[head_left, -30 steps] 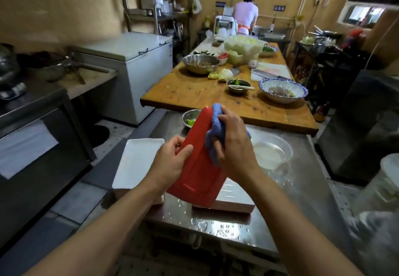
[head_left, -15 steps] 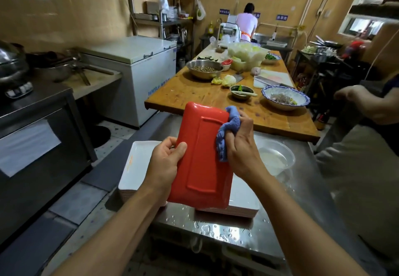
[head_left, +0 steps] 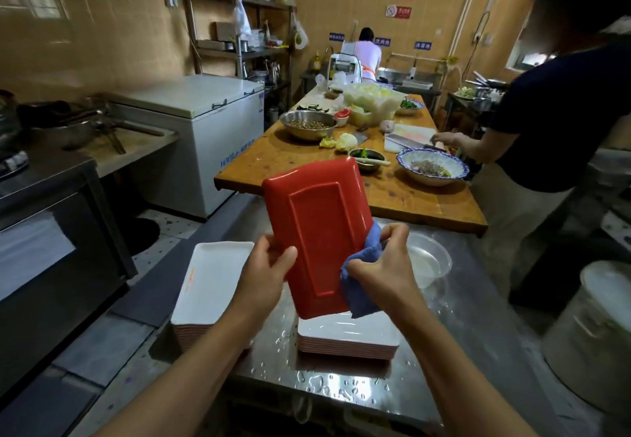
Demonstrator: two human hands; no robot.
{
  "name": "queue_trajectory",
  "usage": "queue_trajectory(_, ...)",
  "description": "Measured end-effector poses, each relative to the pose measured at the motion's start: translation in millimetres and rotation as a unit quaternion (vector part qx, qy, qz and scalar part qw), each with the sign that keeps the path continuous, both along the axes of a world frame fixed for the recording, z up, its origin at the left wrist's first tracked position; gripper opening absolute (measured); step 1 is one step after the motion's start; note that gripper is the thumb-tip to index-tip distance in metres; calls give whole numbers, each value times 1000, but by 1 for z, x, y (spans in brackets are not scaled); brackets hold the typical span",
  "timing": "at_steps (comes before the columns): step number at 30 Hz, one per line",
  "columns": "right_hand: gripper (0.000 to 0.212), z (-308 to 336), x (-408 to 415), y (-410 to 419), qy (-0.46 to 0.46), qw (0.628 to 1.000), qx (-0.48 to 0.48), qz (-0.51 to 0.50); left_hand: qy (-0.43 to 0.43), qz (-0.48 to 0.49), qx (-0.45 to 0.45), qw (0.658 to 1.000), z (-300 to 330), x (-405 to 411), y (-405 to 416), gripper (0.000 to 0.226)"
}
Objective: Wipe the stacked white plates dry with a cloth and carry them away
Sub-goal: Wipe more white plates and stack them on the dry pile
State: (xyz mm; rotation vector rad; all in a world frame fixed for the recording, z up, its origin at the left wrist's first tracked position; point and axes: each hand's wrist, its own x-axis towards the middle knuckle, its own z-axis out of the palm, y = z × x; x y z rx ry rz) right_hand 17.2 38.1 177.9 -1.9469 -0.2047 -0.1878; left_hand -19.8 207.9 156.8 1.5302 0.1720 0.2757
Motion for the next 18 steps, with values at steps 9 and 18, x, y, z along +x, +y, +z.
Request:
queue_trajectory(9,51,22,2,-34,-24,982,-133,136,-42,-139,239,960,75,13,39,54)
queue_trajectory(18,38,33,2,-23,-84,967,-145,193,-37,-151,165,974,60,5,32,44)
